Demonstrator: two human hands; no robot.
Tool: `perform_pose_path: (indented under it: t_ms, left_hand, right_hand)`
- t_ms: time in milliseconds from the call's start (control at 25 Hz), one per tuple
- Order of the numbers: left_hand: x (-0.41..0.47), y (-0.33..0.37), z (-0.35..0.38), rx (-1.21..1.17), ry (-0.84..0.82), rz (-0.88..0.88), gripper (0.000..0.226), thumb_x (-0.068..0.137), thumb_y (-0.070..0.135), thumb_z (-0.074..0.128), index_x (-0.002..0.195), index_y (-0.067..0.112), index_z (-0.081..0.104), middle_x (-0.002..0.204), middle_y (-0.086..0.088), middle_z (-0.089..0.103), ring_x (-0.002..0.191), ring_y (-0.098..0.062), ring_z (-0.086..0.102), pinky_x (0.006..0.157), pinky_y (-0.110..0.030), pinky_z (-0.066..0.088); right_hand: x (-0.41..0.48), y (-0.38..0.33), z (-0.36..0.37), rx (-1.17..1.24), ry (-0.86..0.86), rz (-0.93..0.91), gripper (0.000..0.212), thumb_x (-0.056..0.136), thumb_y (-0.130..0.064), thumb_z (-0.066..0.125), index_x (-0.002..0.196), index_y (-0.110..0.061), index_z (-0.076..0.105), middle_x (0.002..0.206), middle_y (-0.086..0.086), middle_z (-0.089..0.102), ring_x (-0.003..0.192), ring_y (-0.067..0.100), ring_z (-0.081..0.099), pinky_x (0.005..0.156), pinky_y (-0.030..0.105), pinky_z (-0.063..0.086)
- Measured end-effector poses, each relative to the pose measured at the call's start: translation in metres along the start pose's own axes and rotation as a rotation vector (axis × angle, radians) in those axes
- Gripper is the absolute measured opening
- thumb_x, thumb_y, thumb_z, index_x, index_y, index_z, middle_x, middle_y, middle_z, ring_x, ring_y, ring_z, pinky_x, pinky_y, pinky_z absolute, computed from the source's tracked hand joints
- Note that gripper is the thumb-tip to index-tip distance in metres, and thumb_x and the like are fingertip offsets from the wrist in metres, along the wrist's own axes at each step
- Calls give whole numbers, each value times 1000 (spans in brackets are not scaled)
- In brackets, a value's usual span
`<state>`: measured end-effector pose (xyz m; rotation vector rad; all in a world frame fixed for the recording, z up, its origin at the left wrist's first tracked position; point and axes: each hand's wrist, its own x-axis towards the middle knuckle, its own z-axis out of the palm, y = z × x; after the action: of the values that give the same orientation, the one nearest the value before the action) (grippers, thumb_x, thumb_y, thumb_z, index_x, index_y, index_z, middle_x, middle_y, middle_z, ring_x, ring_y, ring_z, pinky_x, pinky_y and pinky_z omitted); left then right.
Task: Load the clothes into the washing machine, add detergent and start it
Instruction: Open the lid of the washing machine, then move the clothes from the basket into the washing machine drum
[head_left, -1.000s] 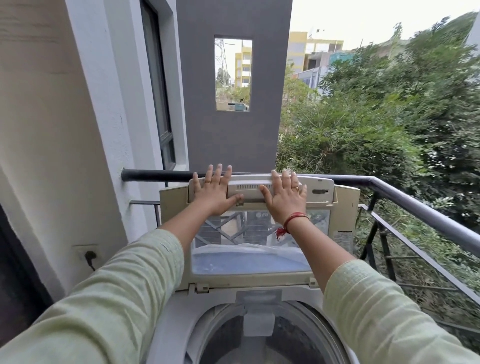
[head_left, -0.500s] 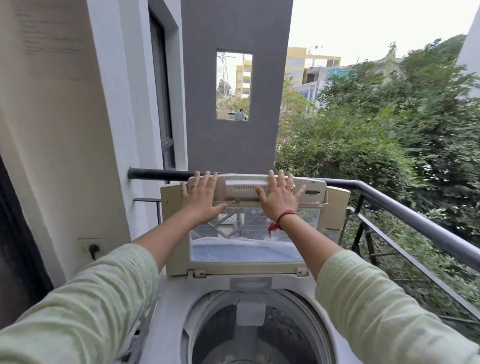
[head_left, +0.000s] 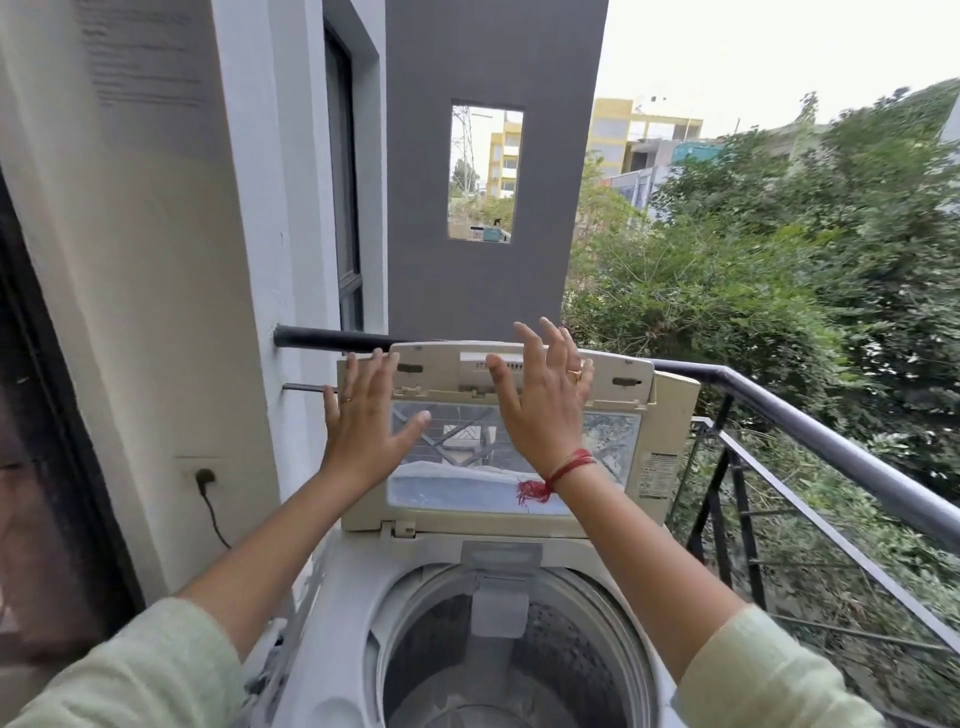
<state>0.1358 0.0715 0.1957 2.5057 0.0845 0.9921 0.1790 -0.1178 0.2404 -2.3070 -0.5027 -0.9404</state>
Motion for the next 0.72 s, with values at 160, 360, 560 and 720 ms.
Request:
perform_pose_path:
  t_ms: [160, 360, 560, 720]
  left_hand:
    - [-93, -21, -34, -209, 202, -261, 79, 73, 66, 42, 138, 23, 36, 153, 1, 26, 144, -16, 3, 115, -46, 10]
    - [-192, -77, -60, -92, 162, -506, 76, 72, 64, 42, 132, 18, 45, 148, -3, 35, 143, -17, 9, 111, -37, 16]
    - [-270, -134, -84, 33, 127, -676, 72, 72, 60, 43, 123, 10, 53, 138, -13, 47, 140, -32, 22, 111, -38, 19]
    - [-297, -218, -87, 85, 26, -719, 63, 76, 58, 45, 119, 13, 55, 132, -13, 52, 135, -37, 32, 112, -32, 16]
  right_hand:
    - [-82, -37, 22, 278, -15, -127, 40, 92, -51, 38, 125, -30, 44, 135, -4, 39, 130, 14, 34, 107, 49, 29]
    - [-176, -85, 75, 526, -351, -144, 36, 90, -41, 48, 122, -26, 49, 131, -3, 43, 124, 11, 38, 101, 37, 36]
    - [-226, -137, 123, 656, -642, -173, 33, 87, -28, 55, 120, -22, 50, 125, -3, 44, 119, 12, 41, 100, 30, 37]
    - [-242, -173, 186, 641, -836, -163, 37, 86, -28, 55, 122, -18, 50, 124, 0, 43, 117, 14, 42, 101, 25, 33]
